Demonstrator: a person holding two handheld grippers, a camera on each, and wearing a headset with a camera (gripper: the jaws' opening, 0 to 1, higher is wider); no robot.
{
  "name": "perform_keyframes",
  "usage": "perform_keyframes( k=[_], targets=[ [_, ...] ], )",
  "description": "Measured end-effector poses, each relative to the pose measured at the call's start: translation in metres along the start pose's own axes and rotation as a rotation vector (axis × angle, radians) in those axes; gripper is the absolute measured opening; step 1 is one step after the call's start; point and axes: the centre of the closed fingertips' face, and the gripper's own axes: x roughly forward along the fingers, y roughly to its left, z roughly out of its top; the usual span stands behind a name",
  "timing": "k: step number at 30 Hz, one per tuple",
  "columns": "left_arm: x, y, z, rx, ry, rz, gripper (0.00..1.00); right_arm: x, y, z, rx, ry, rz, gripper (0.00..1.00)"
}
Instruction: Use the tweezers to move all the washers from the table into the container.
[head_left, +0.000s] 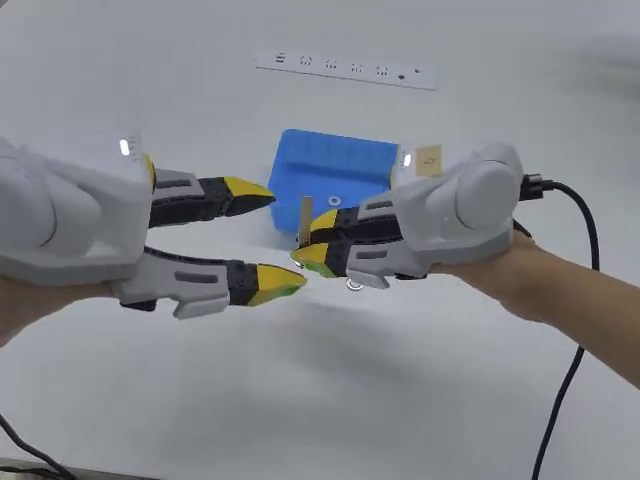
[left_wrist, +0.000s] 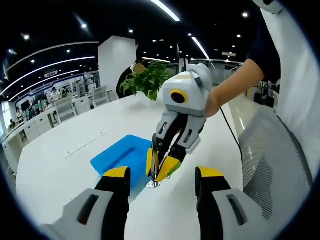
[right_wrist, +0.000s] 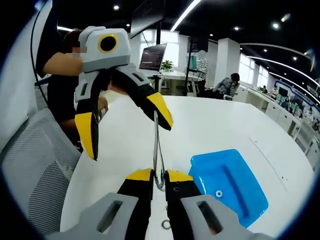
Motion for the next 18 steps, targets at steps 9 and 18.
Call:
perform_keyframes(
  k=[9, 18],
  targets=[
    [-0.007, -0.005, 0.006, -0.029, -0.046, 0.046, 0.74, -0.025, -0.014, 0.023, 0.004, -0.043, -0.050, 0.10],
    [-0.015, -0.011, -0.002, -0.099, -0.081, 0.089, 0.86, -0.040, -0.040, 0.037, 0.004, -0.077, -0.104, 0.10]
  ],
)
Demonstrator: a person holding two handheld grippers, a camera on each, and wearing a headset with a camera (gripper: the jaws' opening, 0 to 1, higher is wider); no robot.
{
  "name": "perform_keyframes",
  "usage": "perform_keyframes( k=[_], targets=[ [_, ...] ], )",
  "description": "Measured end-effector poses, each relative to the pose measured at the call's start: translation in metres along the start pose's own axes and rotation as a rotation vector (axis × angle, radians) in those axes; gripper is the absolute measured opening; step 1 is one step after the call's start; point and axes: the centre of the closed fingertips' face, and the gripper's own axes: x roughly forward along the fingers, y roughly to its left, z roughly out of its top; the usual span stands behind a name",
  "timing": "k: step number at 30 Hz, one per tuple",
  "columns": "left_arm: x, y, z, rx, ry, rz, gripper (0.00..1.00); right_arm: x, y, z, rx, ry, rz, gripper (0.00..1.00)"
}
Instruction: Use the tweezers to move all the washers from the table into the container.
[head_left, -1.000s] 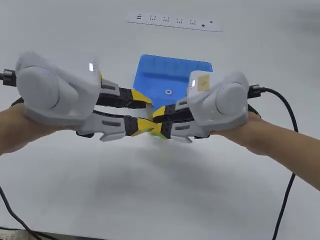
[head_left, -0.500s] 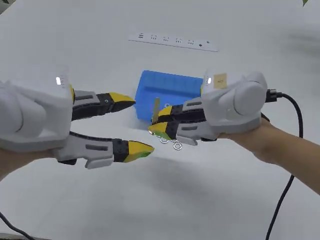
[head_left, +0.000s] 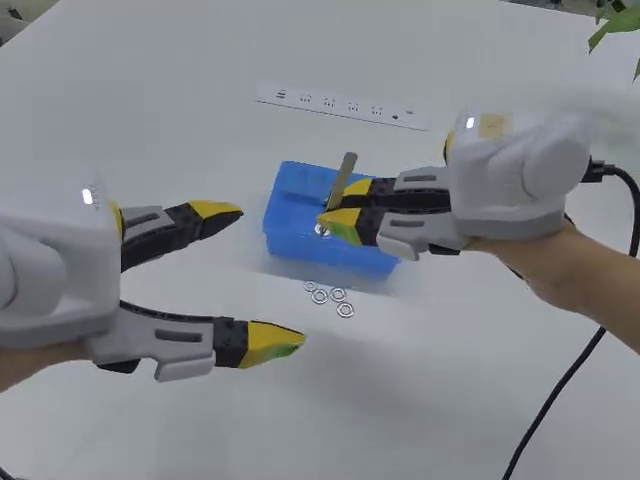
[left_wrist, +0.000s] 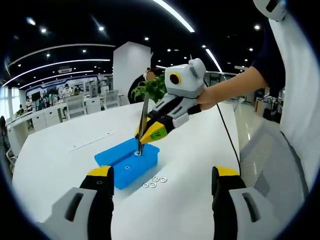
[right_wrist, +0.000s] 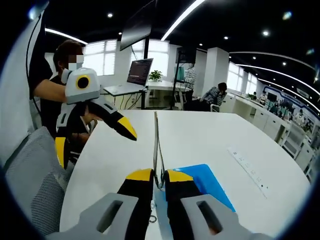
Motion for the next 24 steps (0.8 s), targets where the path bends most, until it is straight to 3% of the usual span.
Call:
perform_keyframes(
  k=[3, 6, 8, 12, 18, 24],
  targets=[
    [-0.004, 0.003, -0.008, -0.009, 0.016, 0.018, 0.89, 0.002, -0.013, -0.003, -0.004, 0.008, -0.016, 0.10],
    [-0.008, 0.008, -0.011, -0.044, 0.004, 0.046, 0.94, 0.006, -0.028, -0.009, 0.010, 0.011, -0.034, 0.10],
    [-0.010, 0.012, -0.011, -0.077, -0.012, 0.063, 1.00, 0.011, -0.038, -0.020, 0.022, 0.025, -0.049, 0.10],
    [-0.014, 0.018, -0.017, -0.085, 0.000, 0.082, 1.00, 0.021, -0.050, -0.043, 0.045, 0.064, -0.056, 0.10],
    [-0.017, 0.024, -0.031, -0.114, 0.030, 0.104, 1.00, 0.037, -0.059, -0.077, 0.075, 0.120, -0.048, 0.10],
    [-0.015, 0.025, -0.038, -0.133, 0.055, 0.108, 1.00, 0.045, -0.063, -0.093, 0.100, 0.141, -0.041, 0.10]
  ],
)
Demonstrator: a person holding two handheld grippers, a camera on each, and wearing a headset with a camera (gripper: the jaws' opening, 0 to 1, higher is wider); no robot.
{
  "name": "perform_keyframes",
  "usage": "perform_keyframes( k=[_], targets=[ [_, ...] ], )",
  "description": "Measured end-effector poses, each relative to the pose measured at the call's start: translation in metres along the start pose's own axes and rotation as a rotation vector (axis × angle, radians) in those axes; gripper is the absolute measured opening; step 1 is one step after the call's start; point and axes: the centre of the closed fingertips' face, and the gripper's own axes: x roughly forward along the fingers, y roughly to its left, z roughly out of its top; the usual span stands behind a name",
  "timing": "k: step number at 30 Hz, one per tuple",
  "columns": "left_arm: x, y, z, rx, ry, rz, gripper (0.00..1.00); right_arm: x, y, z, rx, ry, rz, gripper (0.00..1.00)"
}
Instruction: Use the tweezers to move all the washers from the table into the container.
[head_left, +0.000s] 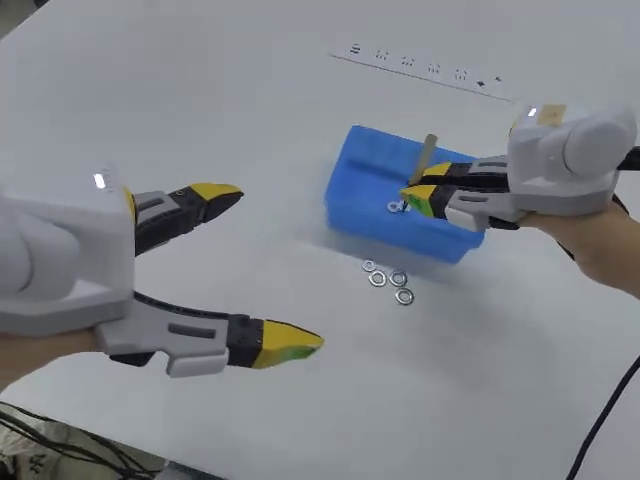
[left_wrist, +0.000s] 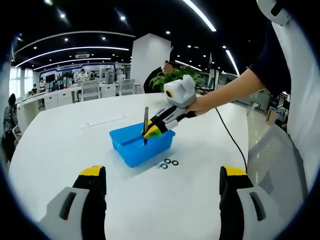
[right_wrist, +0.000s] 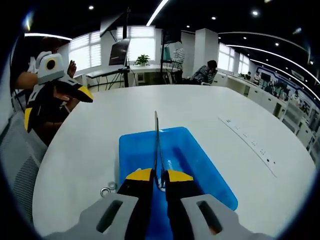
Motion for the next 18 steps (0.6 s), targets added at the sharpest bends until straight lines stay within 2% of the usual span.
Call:
perform_keyframes(
  k=[6, 9, 15, 18],
  targets=[
    [0.006, 0.002, 0.003, -0.004, 0.003, -0.002, 0.99, 0.000, 0.000, 0.001, 0.021, -0.012, 0.013, 0.11],
    [0.010, -0.001, 0.005, 0.001, 0.004, -0.012, 0.99, -0.001, -0.001, 0.001, 0.023, -0.007, 0.016, 0.11],
    [0.013, -0.004, 0.009, 0.002, -0.003, -0.023, 0.99, -0.007, -0.006, 0.005, 0.036, -0.018, -0.002, 0.10],
    [0.016, -0.002, 0.016, 0.008, -0.015, -0.023, 0.99, -0.011, -0.009, 0.010, 0.024, -0.024, -0.022, 0.09]
  ],
)
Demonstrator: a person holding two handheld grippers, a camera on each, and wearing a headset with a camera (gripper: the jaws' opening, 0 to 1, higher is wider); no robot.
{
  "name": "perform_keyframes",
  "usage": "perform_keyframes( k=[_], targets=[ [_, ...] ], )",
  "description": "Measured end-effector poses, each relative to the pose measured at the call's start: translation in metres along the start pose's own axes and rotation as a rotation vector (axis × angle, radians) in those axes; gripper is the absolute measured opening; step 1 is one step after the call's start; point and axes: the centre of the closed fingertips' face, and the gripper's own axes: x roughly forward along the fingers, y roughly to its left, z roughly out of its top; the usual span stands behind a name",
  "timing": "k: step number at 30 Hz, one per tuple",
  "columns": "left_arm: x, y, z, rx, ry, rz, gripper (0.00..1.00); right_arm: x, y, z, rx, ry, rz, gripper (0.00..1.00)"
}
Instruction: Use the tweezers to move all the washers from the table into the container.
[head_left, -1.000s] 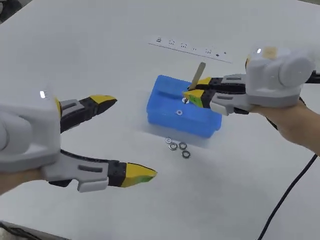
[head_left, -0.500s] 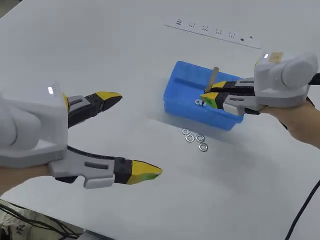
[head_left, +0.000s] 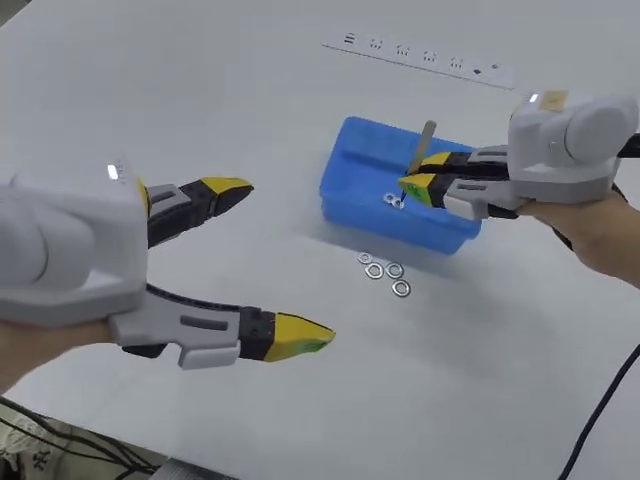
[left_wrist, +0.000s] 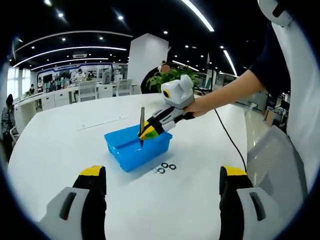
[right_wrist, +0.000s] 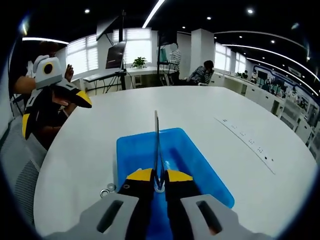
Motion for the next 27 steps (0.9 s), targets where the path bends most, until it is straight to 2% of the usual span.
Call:
perform_keyframes(
  k=[6, 9, 13, 19, 24, 27],
  targets=[
    [0.017, 0.017, 0.025, 0.009, -0.064, 0.006, 0.96, -0.004, 0.002, 0.009, -0.030, -0.007, -0.004, 0.08],
    [0.027, 0.024, 0.035, 0.027, -0.078, -0.010, 0.93, -0.006, 0.005, 0.015, -0.040, -0.012, -0.005, 0.08],
    [0.039, 0.028, 0.049, 0.048, -0.097, -0.039, 0.90, -0.008, 0.011, 0.022, -0.064, -0.019, 0.004, 0.08],
    [0.061, 0.032, 0.069, 0.039, -0.146, -0.068, 0.81, -0.014, 0.019, 0.029, -0.100, -0.024, 0.013, 0.08],
    [0.082, 0.030, 0.083, 0.098, -0.146, -0.107, 0.73, -0.019, 0.027, 0.026, -0.177, 0.012, 0.029, 0.08],
    [0.093, 0.029, 0.085, 0.117, -0.129, -0.129, 0.67, -0.021, 0.031, 0.024, -0.209, 0.029, 0.037, 0.08]
  ],
)
